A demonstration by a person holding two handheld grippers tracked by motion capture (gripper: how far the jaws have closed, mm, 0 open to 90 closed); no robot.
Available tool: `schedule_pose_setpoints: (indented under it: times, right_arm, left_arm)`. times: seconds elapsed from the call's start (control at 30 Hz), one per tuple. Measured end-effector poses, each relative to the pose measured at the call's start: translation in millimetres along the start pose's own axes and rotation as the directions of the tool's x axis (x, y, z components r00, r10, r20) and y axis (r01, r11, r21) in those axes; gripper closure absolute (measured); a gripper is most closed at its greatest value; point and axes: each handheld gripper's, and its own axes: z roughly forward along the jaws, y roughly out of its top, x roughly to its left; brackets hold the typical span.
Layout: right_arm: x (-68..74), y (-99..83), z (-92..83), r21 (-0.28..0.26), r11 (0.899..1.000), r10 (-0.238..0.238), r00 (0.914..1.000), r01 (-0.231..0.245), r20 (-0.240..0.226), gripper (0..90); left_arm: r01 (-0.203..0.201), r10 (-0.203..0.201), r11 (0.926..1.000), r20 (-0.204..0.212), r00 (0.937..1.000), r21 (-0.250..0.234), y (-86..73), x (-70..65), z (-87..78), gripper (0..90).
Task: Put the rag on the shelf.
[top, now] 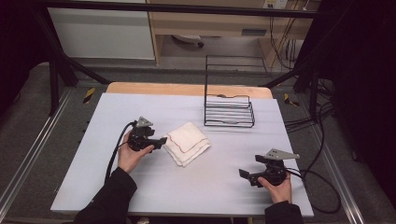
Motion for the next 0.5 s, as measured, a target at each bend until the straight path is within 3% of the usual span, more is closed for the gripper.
schedule_pose_setpoints:
  times: [0.27,0.5]
  right_arm:
    - [0.4,-0.1,0.9,0.003,1.0,-0.002,1.0,0.002,-0.004,0.4]
    - [0.9,0.1,1.5,0.004,1.0,-0.002,1.0,0.002,-0.008,0.4]
  left_arm:
    - [0.01,-0.009,0.9985,-0.023,0.9997,0.053,-2.2,2.6,18.7,43.2]
    - [0.033,-0.033,0.9981,0.003,0.9994,0.052,-2.9,3.2,27.8,55.8]
